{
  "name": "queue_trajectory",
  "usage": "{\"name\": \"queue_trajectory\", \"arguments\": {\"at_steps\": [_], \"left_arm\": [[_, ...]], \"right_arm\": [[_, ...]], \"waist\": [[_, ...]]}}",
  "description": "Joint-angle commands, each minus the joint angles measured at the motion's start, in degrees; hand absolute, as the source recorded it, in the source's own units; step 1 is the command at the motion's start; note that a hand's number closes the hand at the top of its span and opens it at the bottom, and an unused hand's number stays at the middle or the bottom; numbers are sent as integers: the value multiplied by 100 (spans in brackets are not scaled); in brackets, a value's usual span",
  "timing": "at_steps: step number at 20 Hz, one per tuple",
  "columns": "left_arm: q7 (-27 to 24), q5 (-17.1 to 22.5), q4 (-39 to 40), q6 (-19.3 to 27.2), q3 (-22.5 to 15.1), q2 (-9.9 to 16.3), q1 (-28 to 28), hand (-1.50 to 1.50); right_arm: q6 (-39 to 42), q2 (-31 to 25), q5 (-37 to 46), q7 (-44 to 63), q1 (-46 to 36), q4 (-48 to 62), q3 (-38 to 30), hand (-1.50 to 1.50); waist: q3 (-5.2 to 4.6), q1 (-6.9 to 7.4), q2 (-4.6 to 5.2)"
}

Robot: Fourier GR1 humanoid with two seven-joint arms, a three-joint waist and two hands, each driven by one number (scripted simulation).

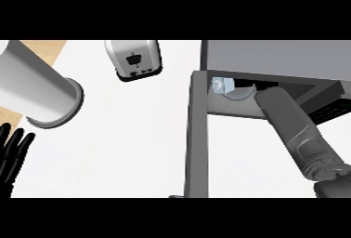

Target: Pick up the milk, place it into the microwave and close the microwave

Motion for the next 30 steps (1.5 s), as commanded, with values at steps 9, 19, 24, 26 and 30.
{"name": "queue_trajectory", "arguments": {"at_steps": [9,19,24,26,30], "left_arm": [[128,-414,-131,145,-302,-158,-37,-150],[331,-295,-459,108,-298,-131,55,-150],[16,-684,-434,29,-525,-283,364,-150],[21,-411,-496,-97,-320,-174,518,-150],[7,-562,-255,87,-265,-206,157,-150]], "right_arm": [[66,218,13,16,-230,229,-95,-150],[177,-297,-230,-251,-216,38,-436,-150],[-130,-216,-280,-508,1,9,-542,-150],[20,-415,-346,-553,-22,-79,-618,-150],[120,-425,-377,-674,46,-109,-673,-150]], "waist": [[6,-57,-11],[4,-159,-42],[0,-172,-64],[-3,-220,-99],[-4,-309,-105]]}}
